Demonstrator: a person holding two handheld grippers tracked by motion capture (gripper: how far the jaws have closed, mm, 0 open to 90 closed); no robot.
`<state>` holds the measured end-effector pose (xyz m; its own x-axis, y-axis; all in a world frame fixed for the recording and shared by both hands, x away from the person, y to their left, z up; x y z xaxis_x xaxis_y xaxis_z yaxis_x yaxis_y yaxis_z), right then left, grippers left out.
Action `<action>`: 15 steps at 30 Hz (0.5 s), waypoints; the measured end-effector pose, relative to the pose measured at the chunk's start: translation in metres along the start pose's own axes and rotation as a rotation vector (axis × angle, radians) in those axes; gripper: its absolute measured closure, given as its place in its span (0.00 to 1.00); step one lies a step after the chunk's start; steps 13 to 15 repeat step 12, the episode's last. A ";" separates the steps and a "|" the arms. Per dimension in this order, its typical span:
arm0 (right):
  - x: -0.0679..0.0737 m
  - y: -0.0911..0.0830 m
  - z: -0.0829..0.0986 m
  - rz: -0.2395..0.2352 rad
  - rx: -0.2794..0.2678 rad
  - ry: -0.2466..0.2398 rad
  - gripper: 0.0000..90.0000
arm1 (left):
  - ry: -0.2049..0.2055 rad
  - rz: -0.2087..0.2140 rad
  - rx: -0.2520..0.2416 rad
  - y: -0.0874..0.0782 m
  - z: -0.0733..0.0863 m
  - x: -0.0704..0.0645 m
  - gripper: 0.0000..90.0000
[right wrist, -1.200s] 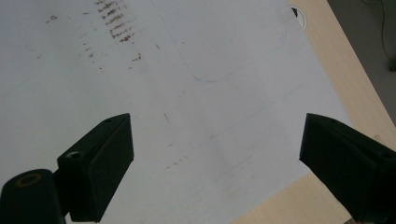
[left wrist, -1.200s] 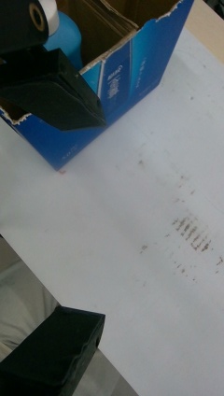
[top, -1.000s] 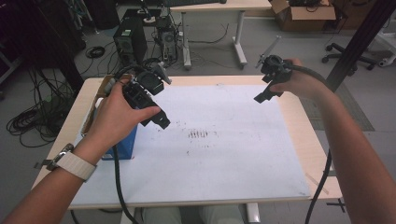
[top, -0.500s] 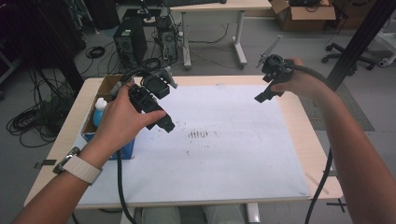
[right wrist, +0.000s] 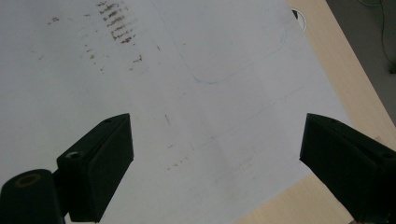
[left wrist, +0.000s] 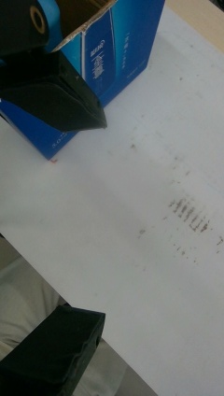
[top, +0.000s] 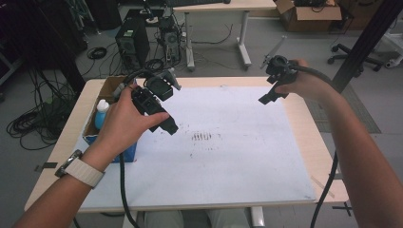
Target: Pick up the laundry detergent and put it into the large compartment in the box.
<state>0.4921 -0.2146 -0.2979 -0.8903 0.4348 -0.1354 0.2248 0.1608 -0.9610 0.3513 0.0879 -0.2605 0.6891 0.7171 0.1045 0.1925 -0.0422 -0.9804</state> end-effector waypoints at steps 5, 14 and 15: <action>0.000 0.000 0.000 0.000 0.002 0.000 0.11 | -0.006 0.004 -0.005 -0.001 0.001 0.001 0.09; 0.000 0.000 -0.001 -0.002 0.000 0.000 0.11 | -0.010 0.003 -0.005 -0.002 0.002 0.003 0.09; 0.000 0.000 -0.001 -0.002 0.000 0.000 0.11 | -0.010 0.003 -0.005 -0.002 0.002 0.003 0.09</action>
Point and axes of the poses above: each handheld gripper's, and its own axes: y roughly forward along the jaws, z roughly out of its underside, x roughly to its left, the point moved 8 cm from there along y, roughly forward along the jaws, and after that the axes turned 9 degrees about x, right-handed, at the moved point
